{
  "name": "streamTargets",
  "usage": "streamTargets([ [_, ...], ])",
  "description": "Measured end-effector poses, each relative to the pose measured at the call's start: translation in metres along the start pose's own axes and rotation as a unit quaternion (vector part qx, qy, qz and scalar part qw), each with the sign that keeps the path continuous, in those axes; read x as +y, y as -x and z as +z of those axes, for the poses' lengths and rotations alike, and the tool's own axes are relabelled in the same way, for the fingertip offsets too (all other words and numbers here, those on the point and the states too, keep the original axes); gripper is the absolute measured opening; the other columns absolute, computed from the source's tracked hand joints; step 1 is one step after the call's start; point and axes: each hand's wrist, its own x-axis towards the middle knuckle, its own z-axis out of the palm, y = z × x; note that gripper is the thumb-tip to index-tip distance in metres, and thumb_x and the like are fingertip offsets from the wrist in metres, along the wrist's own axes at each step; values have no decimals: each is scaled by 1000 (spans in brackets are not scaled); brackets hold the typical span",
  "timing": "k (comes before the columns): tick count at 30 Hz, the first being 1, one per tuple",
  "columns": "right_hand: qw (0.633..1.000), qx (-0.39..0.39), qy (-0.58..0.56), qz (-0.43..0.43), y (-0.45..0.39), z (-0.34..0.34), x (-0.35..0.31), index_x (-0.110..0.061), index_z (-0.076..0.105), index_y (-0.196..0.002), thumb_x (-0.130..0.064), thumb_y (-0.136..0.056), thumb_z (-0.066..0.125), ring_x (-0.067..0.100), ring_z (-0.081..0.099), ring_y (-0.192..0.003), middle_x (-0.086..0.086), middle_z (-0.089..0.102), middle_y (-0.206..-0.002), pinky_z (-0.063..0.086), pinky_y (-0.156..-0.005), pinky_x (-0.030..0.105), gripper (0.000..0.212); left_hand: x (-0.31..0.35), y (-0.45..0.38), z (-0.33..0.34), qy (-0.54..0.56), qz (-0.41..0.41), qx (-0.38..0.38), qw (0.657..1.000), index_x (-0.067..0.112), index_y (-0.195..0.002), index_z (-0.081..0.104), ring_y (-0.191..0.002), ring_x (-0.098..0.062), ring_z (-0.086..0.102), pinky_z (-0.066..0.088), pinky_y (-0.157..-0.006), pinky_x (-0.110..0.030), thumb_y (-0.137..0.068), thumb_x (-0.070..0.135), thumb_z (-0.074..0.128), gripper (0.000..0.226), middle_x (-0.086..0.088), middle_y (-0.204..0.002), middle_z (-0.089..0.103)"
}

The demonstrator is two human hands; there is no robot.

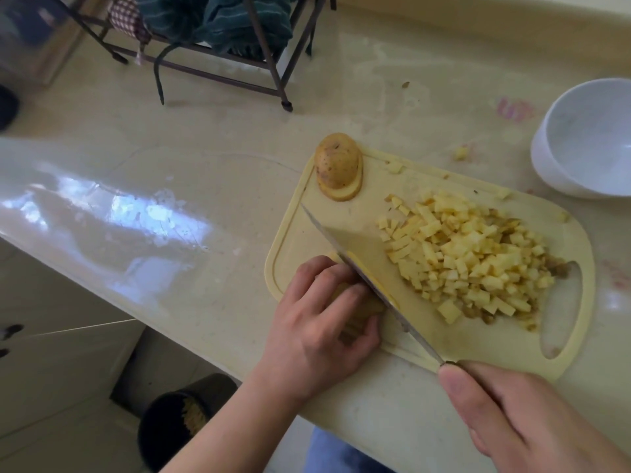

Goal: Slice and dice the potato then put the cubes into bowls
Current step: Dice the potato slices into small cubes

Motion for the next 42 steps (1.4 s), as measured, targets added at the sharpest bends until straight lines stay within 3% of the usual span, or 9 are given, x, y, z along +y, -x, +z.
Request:
streamTargets([
  [4,996,-37,-77,16,-2,1,9,-19,47,-63,-84,-68,32,5,35,-41,-3,37,-46,27,-44,17,66,-1,2,-3,20,-4,6,1000,-1,-89,76,-100,-36,63,50,-95,-37,-83,15,78,18,-16,-100,69],
  [7,994,-59,-92,32,0,-2,9,-18,46,-60,-84,-64,34,6,35,-39,-3,38,-43,27,-42,16,67,-2,8,-4,14,-19,19,1000,-1,-85,75,-98,-35,61,50,-92,-35,-83,14,78,15,-15,-95,67],
  [11,995,-73,-66,24,2,0,9,-11,46,-69,-85,-65,32,5,37,-42,0,38,-46,28,-44,16,76,-2,9,-2,14,-21,20,999,-2,-88,76,-99,-35,61,51,-93,-36,-84,12,74,14,-16,-97,69],
  [19,999,-21,-29,16,9,5,12,-17,52,-68,-84,-69,33,6,45,-43,-4,41,-48,29,-44,11,70,-2,7,-2,15,-21,17,1000,-1,-88,76,-98,-36,61,51,-93,-37,-83,11,74,13,-15,-97,69],
  [24,998,37,-4,57,14,4,4,-20,51,-63,-104,-51,20,2,48,-42,-1,46,-47,31,-42,9,91,-2,6,-2,13,-13,18,1000,-1,-88,76,-99,-33,59,51,-92,-38,-79,9,76,13,-15,-96,70],
  [26,998,46,4,46,14,2,1,-21,52,-65,-102,-57,22,0,48,-41,-3,48,-47,31,-41,8,87,-3,6,-2,13,-12,19,1000,-1,-87,77,-99,-34,60,51,-92,-38,-78,8,78,13,-16,-95,69],
  [29,998,49,34,5,9,4,0,-25,51,-68,-83,-79,31,1,46,-42,-6,48,-49,30,-41,7,63,-3,5,-3,19,-17,20,999,0,-85,76,-97,-35,61,51,-93,-36,-77,7,78,11,-16,-94,69],
  [33,999,-28,-32,-2,-8,10,5,-18,46,-73,-82,-71,26,5,38,-45,-4,38,-49,28,-48,17,67,-2,3,-3,26,-22,17,999,0,-85,76,-96,-34,60,50,-92,-34,-76,6,77,10,-15,-95,69],
  [42,999,-27,-17,-4,-5,7,4,-17,46,-68,-81,-72,28,6,37,-42,-2,37,-46,27,-45,17,66,-1,3,-4,21,-27,9,999,1,-87,76,-97,-37,61,50,-91,-35,-77,8,76,12,-14,-98,69],
])
